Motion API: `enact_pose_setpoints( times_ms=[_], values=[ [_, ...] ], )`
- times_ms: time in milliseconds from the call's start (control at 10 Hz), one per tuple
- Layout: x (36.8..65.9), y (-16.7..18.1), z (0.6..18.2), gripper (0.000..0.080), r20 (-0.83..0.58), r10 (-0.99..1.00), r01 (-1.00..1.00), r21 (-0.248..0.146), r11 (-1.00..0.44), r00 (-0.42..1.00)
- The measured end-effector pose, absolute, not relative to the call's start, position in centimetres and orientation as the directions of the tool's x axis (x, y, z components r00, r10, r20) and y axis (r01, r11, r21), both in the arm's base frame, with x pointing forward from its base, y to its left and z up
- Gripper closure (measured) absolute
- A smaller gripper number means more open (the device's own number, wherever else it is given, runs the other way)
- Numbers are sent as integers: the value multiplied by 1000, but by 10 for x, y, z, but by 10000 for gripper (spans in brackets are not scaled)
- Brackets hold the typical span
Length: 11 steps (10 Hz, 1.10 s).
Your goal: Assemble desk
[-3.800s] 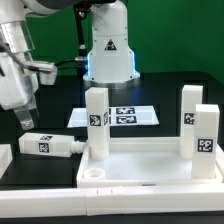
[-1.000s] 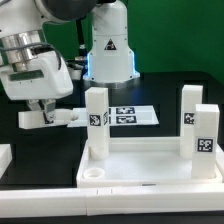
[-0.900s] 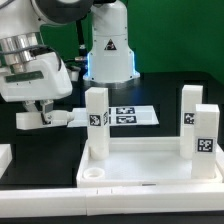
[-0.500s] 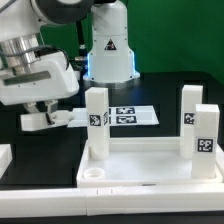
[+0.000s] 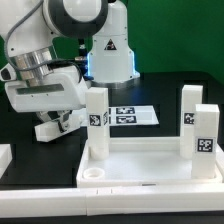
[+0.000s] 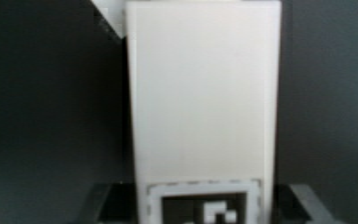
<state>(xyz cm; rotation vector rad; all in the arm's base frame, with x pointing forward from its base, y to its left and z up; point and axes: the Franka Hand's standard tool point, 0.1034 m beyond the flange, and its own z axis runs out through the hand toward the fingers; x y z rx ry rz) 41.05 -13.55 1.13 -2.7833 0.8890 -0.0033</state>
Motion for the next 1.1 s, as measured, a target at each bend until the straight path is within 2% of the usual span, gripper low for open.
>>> enact_pose_setpoints(
  times_ms=[100, 200, 300, 400, 500, 600, 700, 800, 1100],
  values=[
    [410, -134, 11, 420, -77, -573, -575, -210, -791, 816],
    [409, -132, 13, 282, -123, -569, -581, -219, -783, 813],
    [413, -134, 20, 191, -174, -568, -594, -235, -770, 805],
    [415, -135, 29, 191, -299, -552, -622, -248, -743, 778],
    [425, -143, 42, 157, -422, -530, -656, -244, -714, 735],
    [432, -143, 45, 152, -506, -497, -666, -232, -709, 705],
    [430, -139, 39, 152, -513, -484, -656, -227, -720, 709],
    [421, -133, 42, 150, -598, -435, -667, -237, -706, 673],
    [429, -146, 41, 150, -711, -358, -689, -243, -683, 606]
  ],
)
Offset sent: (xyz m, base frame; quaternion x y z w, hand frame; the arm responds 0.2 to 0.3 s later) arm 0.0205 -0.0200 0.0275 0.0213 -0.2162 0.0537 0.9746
